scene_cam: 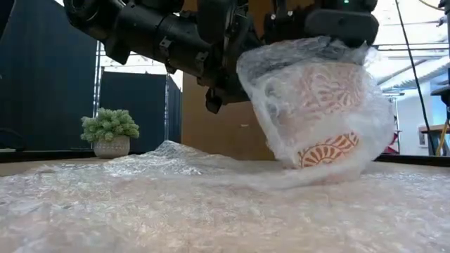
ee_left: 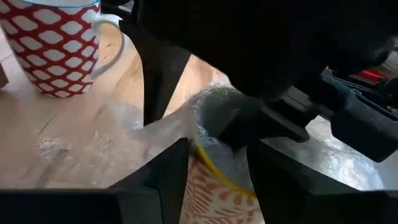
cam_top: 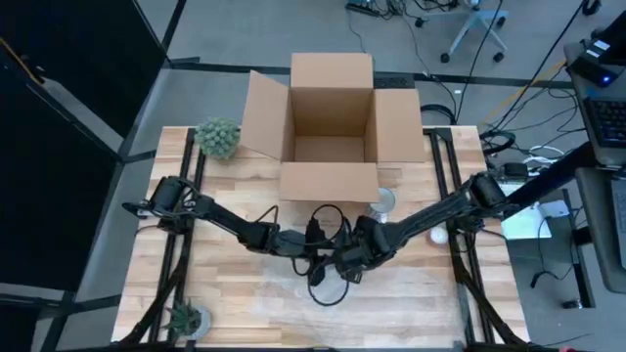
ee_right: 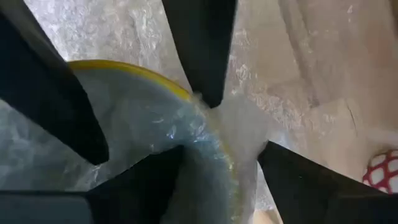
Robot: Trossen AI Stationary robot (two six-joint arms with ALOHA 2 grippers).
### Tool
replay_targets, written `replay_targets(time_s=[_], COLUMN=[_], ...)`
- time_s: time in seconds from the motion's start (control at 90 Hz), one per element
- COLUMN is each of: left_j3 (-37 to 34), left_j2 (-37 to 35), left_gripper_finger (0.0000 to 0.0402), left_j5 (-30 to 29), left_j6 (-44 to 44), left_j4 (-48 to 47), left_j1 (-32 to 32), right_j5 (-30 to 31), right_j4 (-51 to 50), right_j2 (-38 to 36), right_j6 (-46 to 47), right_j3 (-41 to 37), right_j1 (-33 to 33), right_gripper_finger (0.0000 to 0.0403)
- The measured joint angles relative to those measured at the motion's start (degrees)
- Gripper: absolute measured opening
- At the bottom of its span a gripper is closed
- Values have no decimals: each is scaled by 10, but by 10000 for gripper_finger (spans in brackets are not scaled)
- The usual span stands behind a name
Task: Wrap mug
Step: Wrap the orange mug with the bubble wrap
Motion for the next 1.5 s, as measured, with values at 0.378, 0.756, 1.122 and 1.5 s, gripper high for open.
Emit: replay_targets(time_s=[0.378, 0.756, 1.122, 1.5], left_j3=[12, 13, 13, 14], left_j2=[-2, -3, -3, -3], left_gripper_finger=[150, 150, 150, 150], left_j5=[9, 9, 8, 4], left_j6=[2, 0, 0, 0], left_j4=[-26, -33, -32, -29], left_j1=[0, 1, 1, 1], right_j5=[-4, -9, -66, -51], right_j4=[-7, -45, 130, 83], right_j2=[-55, -180, -139, 18], right_j6=[-23, -59, -85, -87], right_j3=[1, 3, 4, 10], right_j1=[0, 1, 102, 66], right_gripper_finger=[212, 212, 212, 212])
